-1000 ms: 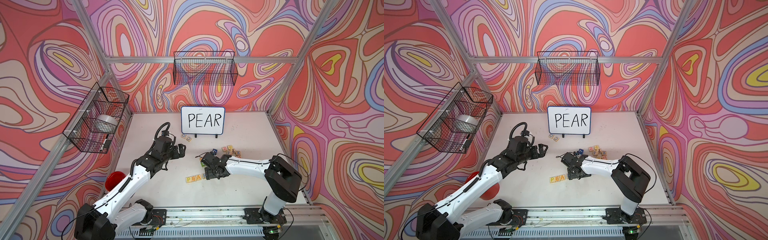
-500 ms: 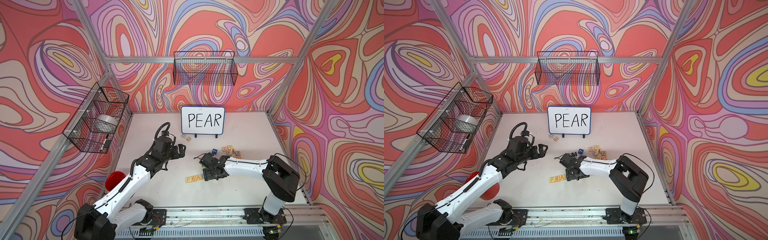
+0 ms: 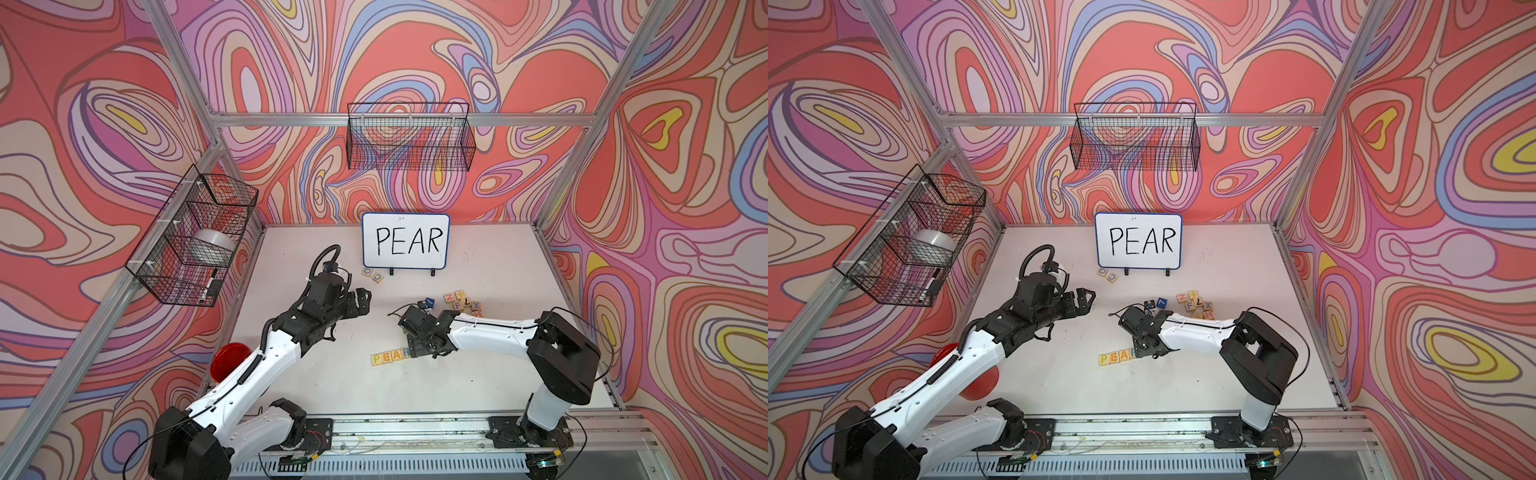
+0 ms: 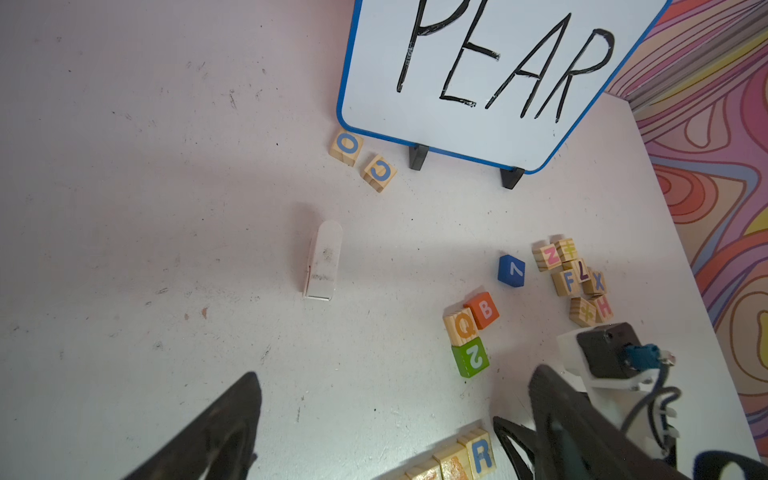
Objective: Spell the uppercase word “pear” with letter blocks
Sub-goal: Move the letter block to the center of the board.
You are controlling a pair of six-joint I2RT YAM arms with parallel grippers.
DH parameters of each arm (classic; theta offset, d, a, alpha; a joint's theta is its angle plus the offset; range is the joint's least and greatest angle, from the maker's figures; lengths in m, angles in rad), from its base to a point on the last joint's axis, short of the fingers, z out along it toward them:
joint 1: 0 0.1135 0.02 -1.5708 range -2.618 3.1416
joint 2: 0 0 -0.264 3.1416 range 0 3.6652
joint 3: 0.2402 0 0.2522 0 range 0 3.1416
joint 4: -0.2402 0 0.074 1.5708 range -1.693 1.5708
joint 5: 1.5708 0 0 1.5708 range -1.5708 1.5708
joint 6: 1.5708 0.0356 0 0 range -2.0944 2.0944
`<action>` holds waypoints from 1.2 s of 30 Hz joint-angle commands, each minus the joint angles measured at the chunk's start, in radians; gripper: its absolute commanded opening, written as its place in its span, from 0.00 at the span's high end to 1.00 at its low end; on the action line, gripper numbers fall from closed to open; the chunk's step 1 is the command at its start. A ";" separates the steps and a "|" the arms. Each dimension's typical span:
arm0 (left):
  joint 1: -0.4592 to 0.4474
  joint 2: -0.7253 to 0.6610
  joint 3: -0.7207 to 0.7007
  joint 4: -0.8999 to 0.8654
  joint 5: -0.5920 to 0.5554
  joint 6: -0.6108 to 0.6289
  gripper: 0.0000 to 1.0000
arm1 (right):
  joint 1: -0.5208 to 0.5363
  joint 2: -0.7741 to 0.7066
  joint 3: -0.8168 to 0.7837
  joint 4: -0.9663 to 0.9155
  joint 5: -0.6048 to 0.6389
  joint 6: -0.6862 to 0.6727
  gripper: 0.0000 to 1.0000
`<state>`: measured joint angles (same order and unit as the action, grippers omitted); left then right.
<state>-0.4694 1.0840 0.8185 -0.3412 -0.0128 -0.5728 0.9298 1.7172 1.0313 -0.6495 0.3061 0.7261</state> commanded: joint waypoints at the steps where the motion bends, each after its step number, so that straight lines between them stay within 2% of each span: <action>1: 0.005 0.019 0.035 -0.011 -0.022 0.001 0.04 | -0.012 -0.050 0.037 0.037 0.116 0.029 0.14; 9: 0.004 0.058 0.073 -0.017 -0.030 0.022 0.04 | -0.036 -0.002 0.080 0.095 0.072 -0.035 0.14; 25: 0.005 0.050 0.070 -0.021 -0.038 0.023 0.04 | -0.034 0.103 0.076 0.140 -0.014 -0.049 0.15; 36: 0.003 0.031 0.056 -0.022 -0.040 0.020 0.04 | -0.008 0.117 0.061 0.112 -0.022 -0.060 0.15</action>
<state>-0.4694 1.1336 0.8646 -0.3477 -0.0353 -0.5571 0.9035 1.8206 1.0996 -0.5243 0.2893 0.6796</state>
